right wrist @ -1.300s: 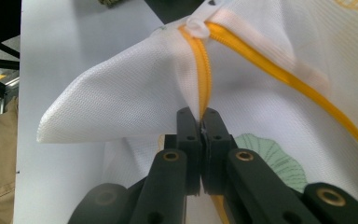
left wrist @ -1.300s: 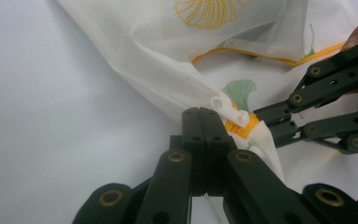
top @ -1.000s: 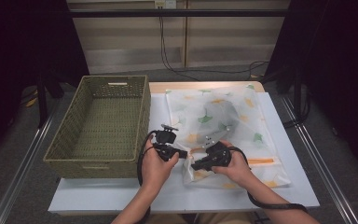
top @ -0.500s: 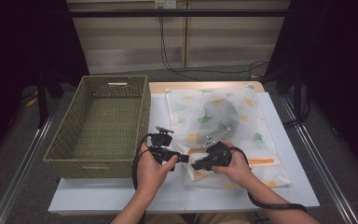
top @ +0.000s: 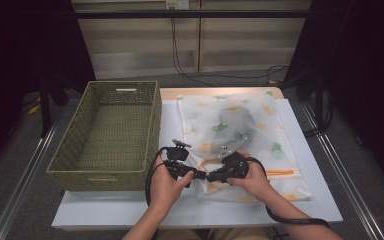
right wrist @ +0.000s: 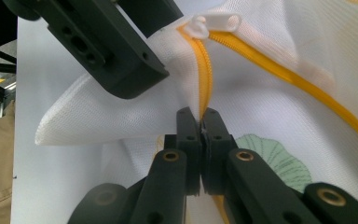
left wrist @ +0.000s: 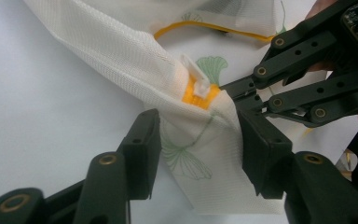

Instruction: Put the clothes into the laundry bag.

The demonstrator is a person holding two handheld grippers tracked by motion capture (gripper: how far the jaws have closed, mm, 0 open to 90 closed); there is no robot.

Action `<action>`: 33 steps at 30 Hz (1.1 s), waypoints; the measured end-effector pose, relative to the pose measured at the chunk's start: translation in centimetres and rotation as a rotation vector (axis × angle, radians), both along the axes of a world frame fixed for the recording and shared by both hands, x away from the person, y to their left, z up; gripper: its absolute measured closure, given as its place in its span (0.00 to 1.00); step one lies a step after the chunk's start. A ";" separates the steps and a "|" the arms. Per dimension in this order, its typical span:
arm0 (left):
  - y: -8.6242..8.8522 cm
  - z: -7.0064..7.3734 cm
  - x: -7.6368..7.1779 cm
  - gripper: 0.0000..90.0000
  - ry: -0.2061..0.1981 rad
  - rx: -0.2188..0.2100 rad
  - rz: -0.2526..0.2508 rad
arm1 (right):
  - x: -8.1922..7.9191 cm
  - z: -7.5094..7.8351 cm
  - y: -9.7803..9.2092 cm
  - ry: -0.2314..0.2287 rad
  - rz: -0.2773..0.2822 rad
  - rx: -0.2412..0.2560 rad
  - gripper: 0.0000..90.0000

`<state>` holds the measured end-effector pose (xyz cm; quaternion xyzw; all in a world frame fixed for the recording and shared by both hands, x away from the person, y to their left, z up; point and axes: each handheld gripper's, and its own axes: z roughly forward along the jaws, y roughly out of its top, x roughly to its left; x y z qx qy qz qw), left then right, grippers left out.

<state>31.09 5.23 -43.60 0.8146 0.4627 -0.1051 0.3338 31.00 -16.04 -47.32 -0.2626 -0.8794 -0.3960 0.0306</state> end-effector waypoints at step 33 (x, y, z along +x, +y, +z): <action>-0.2 0.8 -0.3 0.98 -0.012 0.110 -0.036 | 1.6 2.8 0.0 0.118 -0.174 0.075 0.64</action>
